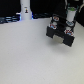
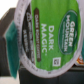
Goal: Open the kcup holder, insert the kcup into the holder, and close the kcup holder
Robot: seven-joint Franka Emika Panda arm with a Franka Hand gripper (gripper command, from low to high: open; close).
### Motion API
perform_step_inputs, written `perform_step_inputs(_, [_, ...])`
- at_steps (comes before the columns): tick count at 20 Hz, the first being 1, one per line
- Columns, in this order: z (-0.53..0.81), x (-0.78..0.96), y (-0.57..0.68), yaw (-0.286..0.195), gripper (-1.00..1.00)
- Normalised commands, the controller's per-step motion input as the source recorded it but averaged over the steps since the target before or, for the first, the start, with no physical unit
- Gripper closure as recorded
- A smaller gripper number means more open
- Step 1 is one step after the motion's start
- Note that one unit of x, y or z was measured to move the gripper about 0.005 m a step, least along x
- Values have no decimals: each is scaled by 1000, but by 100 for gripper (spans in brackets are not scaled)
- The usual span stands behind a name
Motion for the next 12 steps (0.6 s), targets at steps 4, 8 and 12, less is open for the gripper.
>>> perform_step_inputs(4, [-16,-484,-299,-41,100])
perform_step_inputs(8, [-61,-386,-287,-27,100])
perform_step_inputs(12, [-170,-78,-49,8,100])
